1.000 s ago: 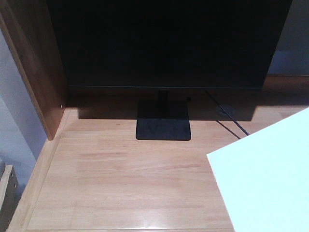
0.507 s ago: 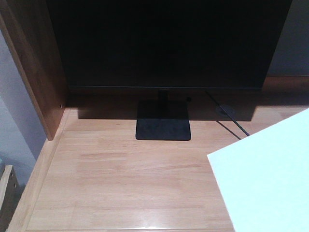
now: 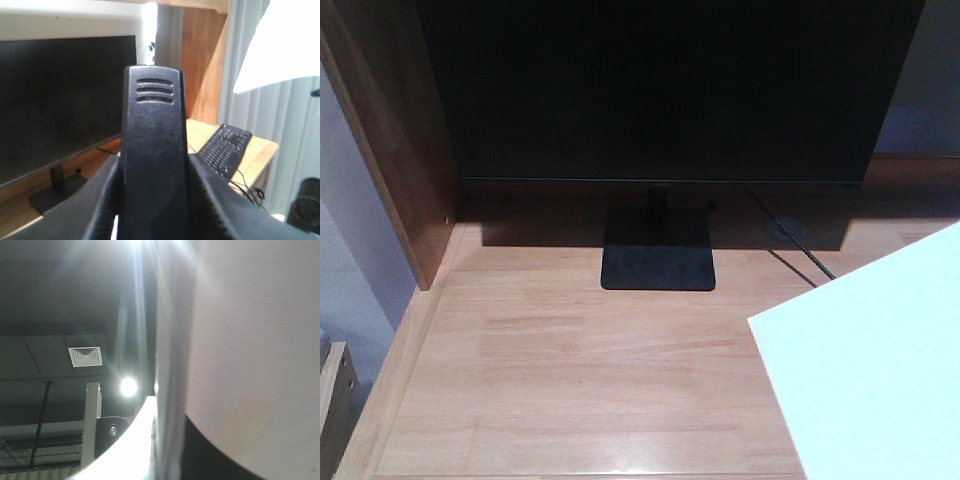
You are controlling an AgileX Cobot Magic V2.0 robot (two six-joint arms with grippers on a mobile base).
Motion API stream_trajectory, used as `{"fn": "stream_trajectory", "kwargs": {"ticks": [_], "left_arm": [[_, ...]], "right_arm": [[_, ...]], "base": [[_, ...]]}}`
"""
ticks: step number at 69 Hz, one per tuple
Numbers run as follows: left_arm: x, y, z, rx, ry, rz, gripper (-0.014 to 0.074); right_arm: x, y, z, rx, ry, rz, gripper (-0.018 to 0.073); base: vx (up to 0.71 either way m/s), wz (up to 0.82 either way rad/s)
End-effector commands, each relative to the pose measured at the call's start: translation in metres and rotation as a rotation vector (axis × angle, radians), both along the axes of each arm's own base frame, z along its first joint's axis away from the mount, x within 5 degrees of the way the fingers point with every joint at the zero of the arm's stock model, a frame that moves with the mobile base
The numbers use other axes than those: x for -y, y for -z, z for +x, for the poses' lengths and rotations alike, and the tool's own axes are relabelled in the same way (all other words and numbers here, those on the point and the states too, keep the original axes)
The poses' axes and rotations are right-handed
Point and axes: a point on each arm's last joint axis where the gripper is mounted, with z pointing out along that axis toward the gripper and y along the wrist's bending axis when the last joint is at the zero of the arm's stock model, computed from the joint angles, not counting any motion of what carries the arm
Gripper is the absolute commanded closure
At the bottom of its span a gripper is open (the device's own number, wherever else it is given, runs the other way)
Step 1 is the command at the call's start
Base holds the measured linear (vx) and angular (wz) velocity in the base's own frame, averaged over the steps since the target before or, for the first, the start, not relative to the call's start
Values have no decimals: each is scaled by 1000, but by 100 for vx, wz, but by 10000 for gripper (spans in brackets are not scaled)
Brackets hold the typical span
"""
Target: Grab stapler and paper to desk for stapling
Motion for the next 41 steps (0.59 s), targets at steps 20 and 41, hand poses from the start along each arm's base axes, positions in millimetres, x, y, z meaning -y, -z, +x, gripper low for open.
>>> {"fn": "stream_trajectory", "kwargs": {"ticks": [20, 41], "left_arm": [[67, -14, 92, -87, -48, 41, 603], [126, 12, 164, -35, -8, 206, 603]], "right_arm": [[0, -9, -12, 122, -49, 8, 565], [0, -9, -12, 122, -49, 8, 565]], "base": [[0, 0], [0, 0]]}}
